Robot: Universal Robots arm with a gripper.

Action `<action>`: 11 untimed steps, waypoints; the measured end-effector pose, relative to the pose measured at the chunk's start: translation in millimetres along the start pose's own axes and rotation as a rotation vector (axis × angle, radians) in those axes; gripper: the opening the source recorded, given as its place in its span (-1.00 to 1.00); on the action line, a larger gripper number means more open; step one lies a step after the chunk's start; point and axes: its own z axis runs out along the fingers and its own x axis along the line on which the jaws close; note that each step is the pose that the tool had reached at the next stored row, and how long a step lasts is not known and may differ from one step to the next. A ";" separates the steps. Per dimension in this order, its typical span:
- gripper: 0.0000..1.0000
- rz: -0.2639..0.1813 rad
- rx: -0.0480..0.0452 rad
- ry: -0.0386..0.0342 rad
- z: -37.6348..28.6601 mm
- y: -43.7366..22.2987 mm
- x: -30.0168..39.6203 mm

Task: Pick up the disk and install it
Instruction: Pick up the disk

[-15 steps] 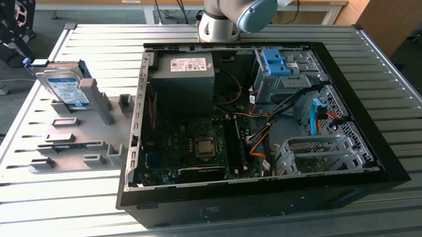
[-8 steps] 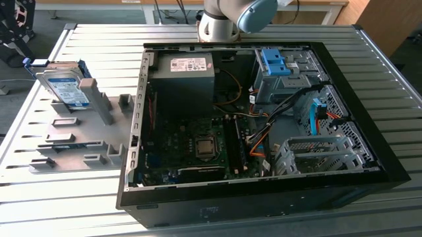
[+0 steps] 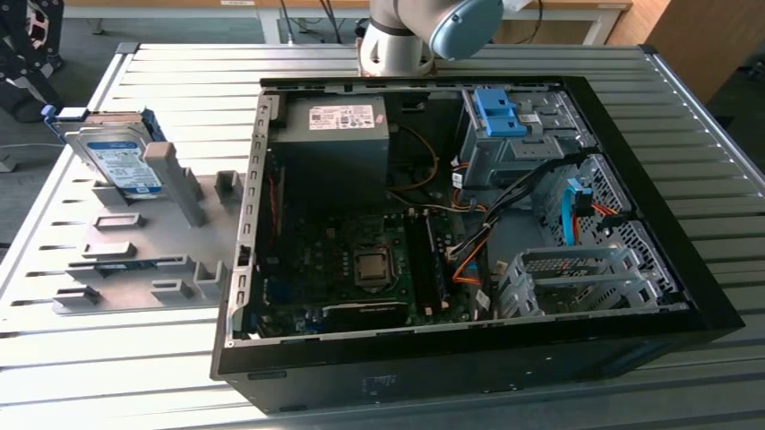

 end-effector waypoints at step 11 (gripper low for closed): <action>-0.79 -0.018 -0.0001 0.0008 0.0 0.0 0.0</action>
